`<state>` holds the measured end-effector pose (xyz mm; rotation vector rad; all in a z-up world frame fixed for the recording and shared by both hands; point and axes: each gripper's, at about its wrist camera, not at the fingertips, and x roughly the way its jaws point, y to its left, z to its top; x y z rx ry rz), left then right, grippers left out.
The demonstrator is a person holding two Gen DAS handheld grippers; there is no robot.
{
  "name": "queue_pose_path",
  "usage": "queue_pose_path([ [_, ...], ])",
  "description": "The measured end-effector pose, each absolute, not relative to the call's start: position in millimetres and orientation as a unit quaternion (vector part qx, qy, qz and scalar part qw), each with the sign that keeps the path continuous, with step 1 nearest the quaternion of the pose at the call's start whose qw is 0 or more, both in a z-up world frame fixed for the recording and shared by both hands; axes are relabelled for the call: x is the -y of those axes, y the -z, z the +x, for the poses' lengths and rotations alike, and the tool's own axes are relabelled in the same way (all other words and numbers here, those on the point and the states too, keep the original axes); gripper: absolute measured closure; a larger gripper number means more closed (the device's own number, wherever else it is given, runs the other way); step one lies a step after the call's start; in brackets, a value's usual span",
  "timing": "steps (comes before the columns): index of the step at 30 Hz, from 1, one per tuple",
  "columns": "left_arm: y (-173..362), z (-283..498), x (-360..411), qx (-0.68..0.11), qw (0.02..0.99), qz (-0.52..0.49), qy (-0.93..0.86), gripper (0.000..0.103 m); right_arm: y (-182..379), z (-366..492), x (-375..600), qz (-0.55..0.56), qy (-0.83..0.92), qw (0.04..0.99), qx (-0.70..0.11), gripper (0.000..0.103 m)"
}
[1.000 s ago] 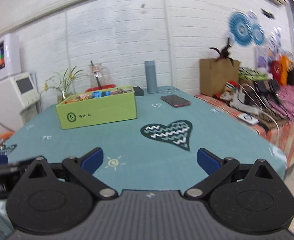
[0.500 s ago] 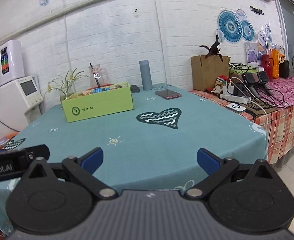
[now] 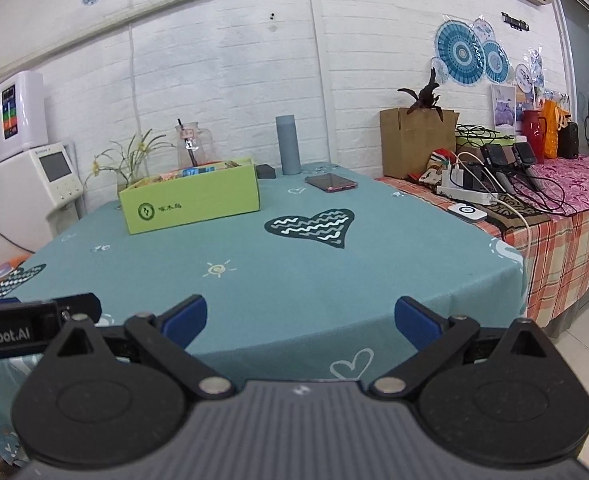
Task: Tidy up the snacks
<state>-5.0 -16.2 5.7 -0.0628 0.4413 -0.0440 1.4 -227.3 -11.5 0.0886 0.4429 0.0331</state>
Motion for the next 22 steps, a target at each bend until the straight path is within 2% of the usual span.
queue_pose_path([
  [15, -2.2, -6.5, 22.0, -0.221, 0.975, -0.020, 0.026, 0.011, 16.9, 4.5, 227.1, 0.039, -0.022, 0.973, -0.228, 0.003],
  [19, -1.1, -7.2, 21.5, -0.216, 0.976, -0.017, 0.026, 0.020, 17.9, 4.3, 225.8, 0.039, -0.023, 0.972, -0.230, 0.003],
  [22, -1.4, -9.0, 20.3, -0.213, 0.976, -0.021, 0.033, 0.019, 18.1, 2.2, 223.1, 0.037, -0.023, 0.972, -0.229, 0.003],
])
